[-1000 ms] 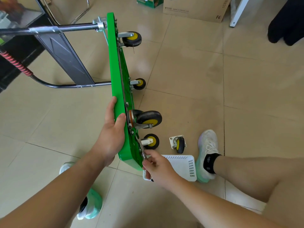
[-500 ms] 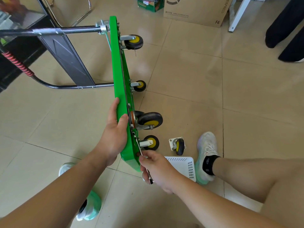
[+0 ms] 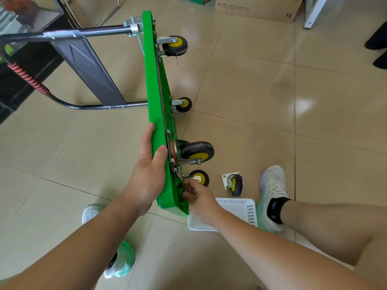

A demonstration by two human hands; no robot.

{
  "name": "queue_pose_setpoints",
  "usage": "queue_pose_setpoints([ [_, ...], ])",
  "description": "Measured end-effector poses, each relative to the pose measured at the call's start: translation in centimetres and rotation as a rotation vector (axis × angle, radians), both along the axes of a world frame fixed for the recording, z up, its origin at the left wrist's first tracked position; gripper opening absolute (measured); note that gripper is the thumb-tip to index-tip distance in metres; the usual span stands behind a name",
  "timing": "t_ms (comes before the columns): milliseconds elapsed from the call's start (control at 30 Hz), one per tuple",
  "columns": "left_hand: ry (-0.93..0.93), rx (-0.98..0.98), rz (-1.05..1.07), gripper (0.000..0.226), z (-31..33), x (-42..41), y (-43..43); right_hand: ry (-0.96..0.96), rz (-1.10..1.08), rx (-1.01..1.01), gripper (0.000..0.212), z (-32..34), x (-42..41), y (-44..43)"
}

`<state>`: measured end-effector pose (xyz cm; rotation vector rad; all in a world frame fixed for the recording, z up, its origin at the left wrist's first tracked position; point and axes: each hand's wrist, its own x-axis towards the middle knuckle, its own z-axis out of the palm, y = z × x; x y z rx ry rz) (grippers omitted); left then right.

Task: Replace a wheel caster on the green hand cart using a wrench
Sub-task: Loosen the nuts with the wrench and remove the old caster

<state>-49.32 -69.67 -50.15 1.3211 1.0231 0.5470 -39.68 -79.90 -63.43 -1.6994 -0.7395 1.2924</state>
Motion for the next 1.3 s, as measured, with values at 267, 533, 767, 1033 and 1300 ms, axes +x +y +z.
queue_pose_setpoints([
  [267, -0.017, -0.016, 0.002, 0.051, 0.0, 0.0, -0.1, 0.017, -0.022, -0.023, 0.027, -0.1, 1.1, -2.1],
  [533, -0.011, -0.019, 0.006, 0.052, 0.5, 0.2, -0.3, 0.008, 0.001, -0.079, 0.024, 3.6, -0.1, -5.2],
  [767, -0.007, 0.004, -0.001, 0.051, 0.5, 0.0, -0.4, 0.235, -0.077, -0.085, 0.022, 6.0, -1.4, -4.9],
  [1033, -0.010, 0.009, 0.006, 0.050, 0.1, 0.0, -0.3, 0.371, -0.100, -0.076, 0.021, 7.9, -1.8, -4.2],
  [1300, -0.016, 0.015, 0.001, 0.052, 0.1, 0.1, -0.2, 0.408, -0.118, -0.085, 0.023, 8.3, -1.6, -4.1],
])
